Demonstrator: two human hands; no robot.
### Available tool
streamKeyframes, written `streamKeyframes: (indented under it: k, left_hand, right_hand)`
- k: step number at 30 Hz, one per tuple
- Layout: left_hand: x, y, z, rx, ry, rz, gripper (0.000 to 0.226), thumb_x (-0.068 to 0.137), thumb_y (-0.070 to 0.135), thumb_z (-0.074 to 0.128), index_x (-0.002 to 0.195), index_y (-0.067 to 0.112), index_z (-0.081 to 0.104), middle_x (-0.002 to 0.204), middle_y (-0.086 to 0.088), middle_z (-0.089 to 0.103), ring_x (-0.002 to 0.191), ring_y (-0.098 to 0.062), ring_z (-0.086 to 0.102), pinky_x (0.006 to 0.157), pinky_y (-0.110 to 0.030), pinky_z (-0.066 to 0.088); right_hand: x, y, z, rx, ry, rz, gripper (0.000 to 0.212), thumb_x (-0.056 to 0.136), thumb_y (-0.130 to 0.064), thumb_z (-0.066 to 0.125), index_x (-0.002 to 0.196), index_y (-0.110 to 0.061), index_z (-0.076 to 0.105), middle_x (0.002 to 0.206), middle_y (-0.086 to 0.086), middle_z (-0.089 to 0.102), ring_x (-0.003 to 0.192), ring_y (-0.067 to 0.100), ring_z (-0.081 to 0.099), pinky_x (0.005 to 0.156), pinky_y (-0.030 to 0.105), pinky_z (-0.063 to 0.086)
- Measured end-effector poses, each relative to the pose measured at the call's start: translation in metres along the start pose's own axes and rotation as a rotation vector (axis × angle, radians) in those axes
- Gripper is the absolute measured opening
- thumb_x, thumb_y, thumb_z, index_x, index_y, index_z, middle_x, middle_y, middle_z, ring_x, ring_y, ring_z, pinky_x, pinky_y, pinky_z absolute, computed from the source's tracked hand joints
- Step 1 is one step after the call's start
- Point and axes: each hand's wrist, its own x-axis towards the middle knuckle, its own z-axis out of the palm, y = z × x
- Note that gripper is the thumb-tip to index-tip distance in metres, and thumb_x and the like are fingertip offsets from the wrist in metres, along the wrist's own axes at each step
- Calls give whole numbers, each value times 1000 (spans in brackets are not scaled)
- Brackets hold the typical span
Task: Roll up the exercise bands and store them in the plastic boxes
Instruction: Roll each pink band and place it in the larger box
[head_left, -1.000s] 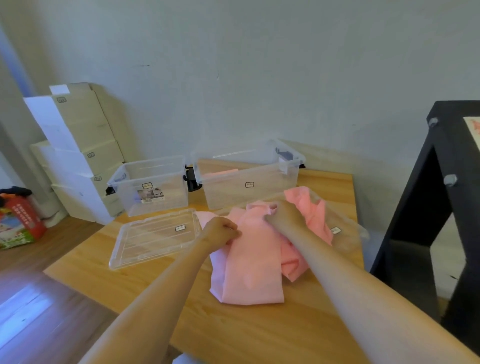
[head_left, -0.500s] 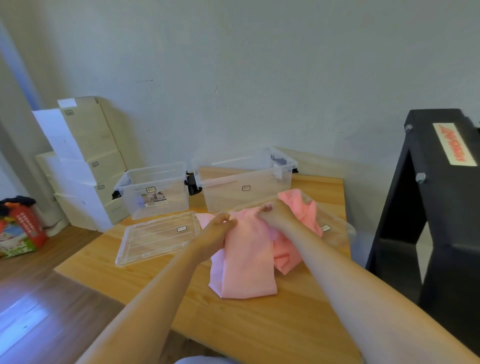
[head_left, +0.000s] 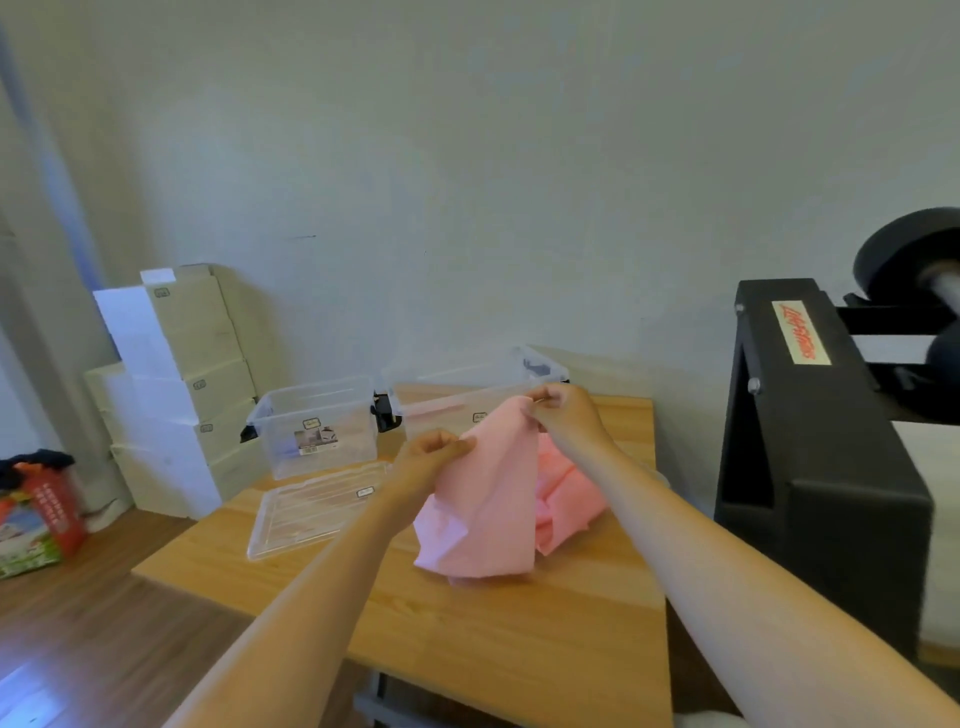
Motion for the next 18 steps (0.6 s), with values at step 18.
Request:
streamKeyframes:
  k: [18]
  left_hand:
    - [0,202,-27,-60,288,450,21,79,2,77,87,21,69,91,0,69,83,-13,65,70,-18,52]
  right_hand:
    - [29,-183,-64,121,236,-272,9,85,-4,65,86,-12,69,84,4,67,88,21,65,88,35,53]
